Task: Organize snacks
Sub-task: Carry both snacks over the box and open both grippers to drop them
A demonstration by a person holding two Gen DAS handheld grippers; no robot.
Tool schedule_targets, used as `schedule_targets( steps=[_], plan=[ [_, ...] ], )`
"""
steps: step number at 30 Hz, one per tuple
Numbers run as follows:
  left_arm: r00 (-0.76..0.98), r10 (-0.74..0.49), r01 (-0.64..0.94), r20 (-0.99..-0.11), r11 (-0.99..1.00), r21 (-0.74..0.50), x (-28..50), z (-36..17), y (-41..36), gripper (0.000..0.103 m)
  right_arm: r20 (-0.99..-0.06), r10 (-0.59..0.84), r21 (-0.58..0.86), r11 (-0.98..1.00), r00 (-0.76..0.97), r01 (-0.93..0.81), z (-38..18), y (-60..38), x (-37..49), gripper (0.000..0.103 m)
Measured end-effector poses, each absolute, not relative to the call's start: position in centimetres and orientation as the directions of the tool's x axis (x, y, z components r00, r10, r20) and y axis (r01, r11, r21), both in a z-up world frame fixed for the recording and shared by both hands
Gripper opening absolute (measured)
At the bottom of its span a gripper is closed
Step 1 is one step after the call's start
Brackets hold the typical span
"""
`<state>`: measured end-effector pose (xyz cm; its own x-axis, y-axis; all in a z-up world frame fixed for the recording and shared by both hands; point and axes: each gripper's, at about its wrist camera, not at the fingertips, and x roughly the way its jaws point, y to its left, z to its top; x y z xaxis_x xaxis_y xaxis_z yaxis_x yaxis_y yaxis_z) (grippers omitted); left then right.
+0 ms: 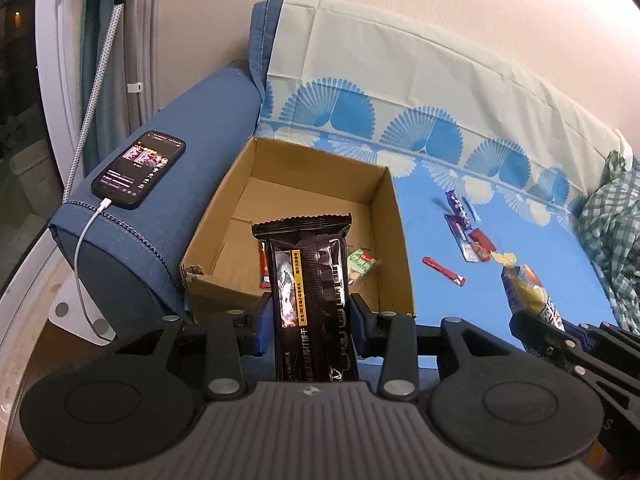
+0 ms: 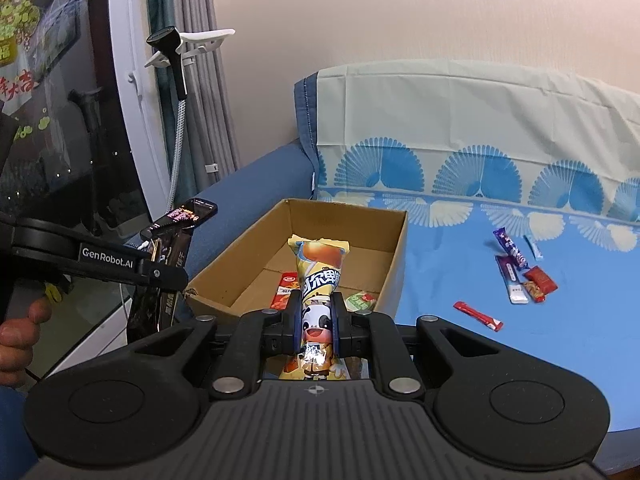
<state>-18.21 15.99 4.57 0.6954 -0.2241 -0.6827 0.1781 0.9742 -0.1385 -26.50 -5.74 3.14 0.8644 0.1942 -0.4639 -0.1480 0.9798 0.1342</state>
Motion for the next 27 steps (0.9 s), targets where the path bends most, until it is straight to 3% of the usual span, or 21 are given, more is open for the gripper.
schedule_targets(
  steps=[16, 27],
  plan=[
    [0.693, -0.213, 0.168, -0.688, 0.977, -0.133, -16.8, 4.2, 16.3, 0.043, -0.506, 0.190, 0.112, 0.982, 0.842, -0.154, 2.4, -5.5, -24.9, 0.014],
    [0.677, -0.167, 0.125, -0.717, 0.986, -0.111, -10.4, 4.1, 16.7, 0.043, -0.535, 0.190, 0.134, 0.981, 0.823, -0.139, 2.0, -5.5, -19.5, 0.014]
  ],
)
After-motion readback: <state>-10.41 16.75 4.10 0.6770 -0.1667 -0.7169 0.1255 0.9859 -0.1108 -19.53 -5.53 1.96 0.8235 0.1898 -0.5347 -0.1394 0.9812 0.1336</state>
